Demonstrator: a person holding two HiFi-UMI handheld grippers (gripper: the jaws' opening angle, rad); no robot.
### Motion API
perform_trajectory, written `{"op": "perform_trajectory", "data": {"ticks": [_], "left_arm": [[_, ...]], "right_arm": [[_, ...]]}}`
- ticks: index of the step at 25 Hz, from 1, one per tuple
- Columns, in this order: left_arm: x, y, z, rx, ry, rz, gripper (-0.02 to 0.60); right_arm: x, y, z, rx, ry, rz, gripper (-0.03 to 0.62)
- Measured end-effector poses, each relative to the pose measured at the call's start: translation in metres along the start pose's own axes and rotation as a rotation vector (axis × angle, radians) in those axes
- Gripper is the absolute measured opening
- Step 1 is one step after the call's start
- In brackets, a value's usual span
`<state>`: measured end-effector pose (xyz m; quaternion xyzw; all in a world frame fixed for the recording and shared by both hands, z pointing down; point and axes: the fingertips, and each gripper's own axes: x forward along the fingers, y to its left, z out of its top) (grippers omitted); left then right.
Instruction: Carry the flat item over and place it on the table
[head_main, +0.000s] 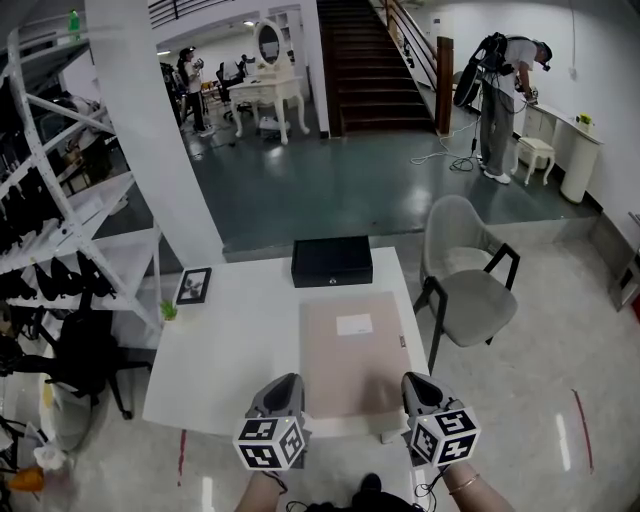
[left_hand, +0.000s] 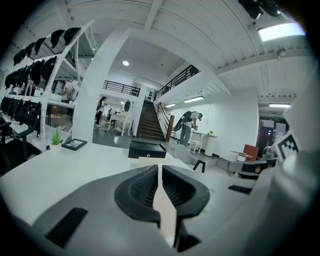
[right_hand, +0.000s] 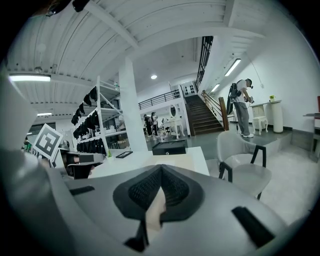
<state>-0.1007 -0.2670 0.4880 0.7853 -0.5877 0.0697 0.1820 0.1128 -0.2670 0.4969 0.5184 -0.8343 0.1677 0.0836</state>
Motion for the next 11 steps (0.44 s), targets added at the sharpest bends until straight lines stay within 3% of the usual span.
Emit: {"op": "perform_trajectory", "data": {"ticks": [11], "left_arm": [[0.0040, -0.0082, -0.0066, 0.009, 0.019, 0.020, 0.029]], "right_arm": [[0.0005, -0.0093, -0.0043, -0.010, 0.015, 0.000, -0.002]]}}
